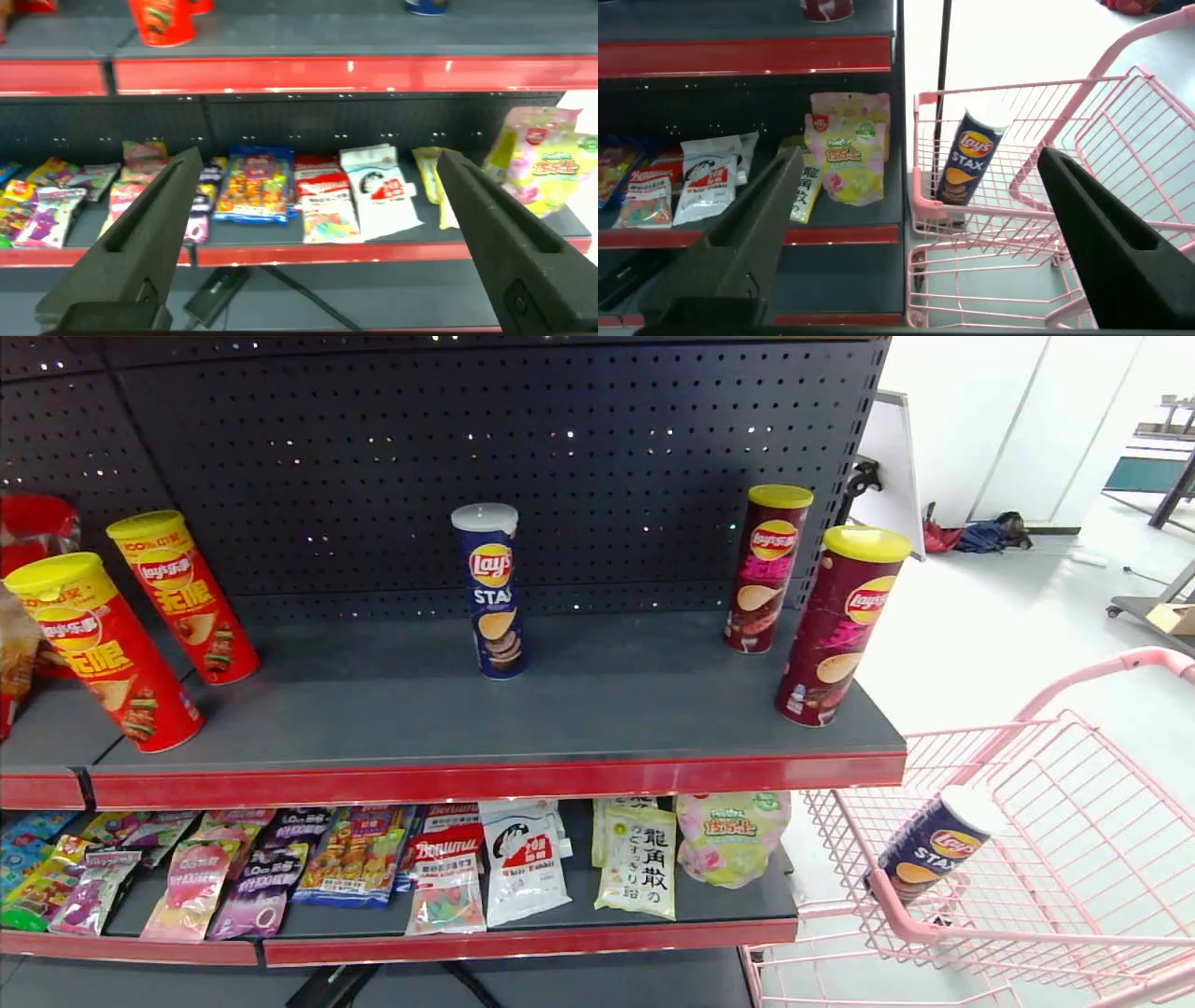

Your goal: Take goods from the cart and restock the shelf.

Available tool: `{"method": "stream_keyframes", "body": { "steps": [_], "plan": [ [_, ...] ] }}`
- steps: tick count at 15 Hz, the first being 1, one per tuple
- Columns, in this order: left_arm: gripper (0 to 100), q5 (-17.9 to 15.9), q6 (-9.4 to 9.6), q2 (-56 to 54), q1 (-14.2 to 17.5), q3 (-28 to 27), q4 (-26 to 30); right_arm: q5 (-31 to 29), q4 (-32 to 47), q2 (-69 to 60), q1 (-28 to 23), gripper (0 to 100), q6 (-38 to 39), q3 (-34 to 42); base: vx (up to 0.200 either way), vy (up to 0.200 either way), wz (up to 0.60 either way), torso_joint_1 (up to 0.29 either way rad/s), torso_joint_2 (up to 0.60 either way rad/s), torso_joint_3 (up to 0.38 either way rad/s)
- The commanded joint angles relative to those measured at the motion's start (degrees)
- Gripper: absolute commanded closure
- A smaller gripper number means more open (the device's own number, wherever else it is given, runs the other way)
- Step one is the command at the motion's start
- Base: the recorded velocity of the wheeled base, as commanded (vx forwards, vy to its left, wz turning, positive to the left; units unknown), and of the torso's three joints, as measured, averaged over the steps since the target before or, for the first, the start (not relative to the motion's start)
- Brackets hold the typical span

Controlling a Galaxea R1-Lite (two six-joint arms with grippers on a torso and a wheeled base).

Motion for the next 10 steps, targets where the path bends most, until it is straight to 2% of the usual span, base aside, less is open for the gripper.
{"method": "stream_keyframes", "body": {
  "steps": [1,10],
  "plan": [
    [0,0.0,-0.04,0.0,0.0,0.0,0.0,-0.1,0.0,0.0,0.0,0,-0.1,0.0,0.000,0.000,0.00,0.000,0.00,0.000],
    [0,0.0,-0.04,0.0,0.0,0.0,0.0,-0.2,0.0,0.0,0.0,0,0.1,0.0,0.000,0.000,-0.60,0.004,0.00,0.003]
  ]
}}
